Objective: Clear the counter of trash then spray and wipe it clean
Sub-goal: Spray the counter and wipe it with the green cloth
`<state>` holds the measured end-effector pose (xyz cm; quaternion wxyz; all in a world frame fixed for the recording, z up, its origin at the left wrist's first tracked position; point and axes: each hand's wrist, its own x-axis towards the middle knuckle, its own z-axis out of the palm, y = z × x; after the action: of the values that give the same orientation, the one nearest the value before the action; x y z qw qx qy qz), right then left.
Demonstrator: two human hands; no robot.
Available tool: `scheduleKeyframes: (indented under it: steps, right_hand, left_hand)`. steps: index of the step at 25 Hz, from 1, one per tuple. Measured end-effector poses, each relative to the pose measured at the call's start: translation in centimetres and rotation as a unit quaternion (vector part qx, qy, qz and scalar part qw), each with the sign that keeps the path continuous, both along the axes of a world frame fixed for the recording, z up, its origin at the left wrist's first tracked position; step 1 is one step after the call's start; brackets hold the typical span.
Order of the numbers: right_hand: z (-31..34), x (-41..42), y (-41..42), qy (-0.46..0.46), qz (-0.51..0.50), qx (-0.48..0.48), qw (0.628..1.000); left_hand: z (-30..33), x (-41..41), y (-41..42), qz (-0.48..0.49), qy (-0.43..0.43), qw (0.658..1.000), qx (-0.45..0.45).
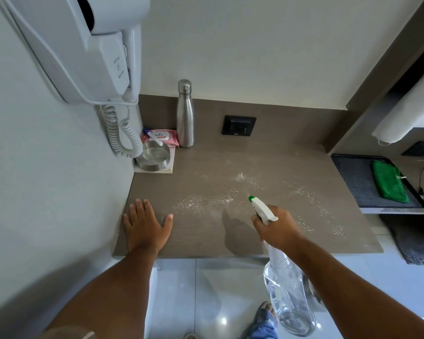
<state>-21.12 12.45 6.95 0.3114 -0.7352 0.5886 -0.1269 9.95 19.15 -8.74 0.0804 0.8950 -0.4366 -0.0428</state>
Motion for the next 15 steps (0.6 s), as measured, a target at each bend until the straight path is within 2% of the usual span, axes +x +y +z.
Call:
scheduleKeyframes:
  steps: [2,5,7,10,15]
  right_hand:
    - [-0.1,-0.5,-0.2,0.020,-0.006,-0.012,1.000]
    - [-0.4,-2.8,-0.7,0.002,-0.028,0.030,0.999]
    - [-0.3,-5.2,-1.4,-0.017,-0.091,0.046,0.995]
    - [0.3,-8.5,-2.2,-0.033,-0.189,0.014,0.981]
    - [1.1,-11.6,-3.1,-0.006,-0.111,0.031,0.993]
  left_hand:
    - [0.0,0.1,0.0,-0.001,0.002,1.000,0.001]
    - [0.0,0.0,0.0,-0.003,0.004,1.000,0.004]
    - [0.0,-0.1,-0.1,-0.006,0.002,1.000,0.002]
    - [0.2,0.0,-0.1,-0.009,0.001,1.000,0.003]
    - [0.6,-0.9,-1.1,0.008,0.015,0.999,0.028]
